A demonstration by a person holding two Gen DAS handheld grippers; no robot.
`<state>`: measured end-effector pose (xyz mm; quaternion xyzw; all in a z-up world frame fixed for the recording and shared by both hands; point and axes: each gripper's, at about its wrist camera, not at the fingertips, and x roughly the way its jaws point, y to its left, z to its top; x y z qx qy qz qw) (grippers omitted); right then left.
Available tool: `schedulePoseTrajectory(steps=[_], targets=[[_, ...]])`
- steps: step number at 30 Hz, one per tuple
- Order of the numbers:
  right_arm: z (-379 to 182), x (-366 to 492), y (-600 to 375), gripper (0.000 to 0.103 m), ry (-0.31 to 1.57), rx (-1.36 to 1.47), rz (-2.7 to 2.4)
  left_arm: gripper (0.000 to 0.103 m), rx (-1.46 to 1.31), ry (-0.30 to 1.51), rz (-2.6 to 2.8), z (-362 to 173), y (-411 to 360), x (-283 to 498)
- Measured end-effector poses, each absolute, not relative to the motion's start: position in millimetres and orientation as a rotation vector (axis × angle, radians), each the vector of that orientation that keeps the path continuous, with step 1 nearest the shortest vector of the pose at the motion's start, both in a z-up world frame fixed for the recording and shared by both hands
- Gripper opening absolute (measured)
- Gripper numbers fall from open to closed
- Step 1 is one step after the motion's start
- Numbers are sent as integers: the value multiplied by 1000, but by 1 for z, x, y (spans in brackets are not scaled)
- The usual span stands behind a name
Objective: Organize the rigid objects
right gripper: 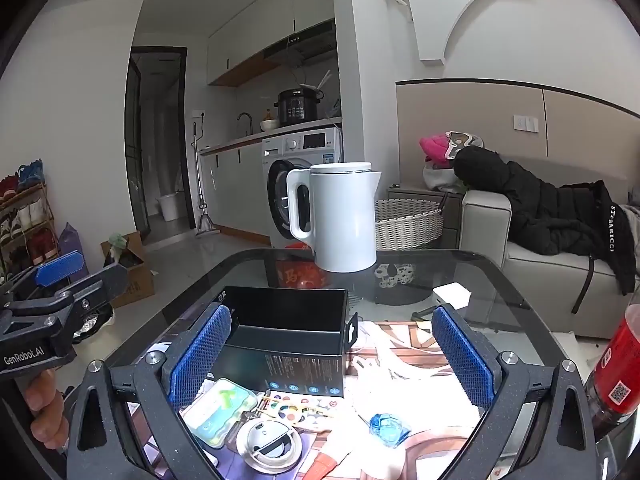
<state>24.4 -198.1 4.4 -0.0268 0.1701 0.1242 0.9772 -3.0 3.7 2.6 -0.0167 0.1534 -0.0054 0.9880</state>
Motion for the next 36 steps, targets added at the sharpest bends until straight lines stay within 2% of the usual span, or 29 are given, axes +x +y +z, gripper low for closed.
schedulePoseTrajectory(steps=[36], targets=[[2, 25, -197, 102, 337, -71, 246, 103, -23, 313, -18, 2, 1, -1]])
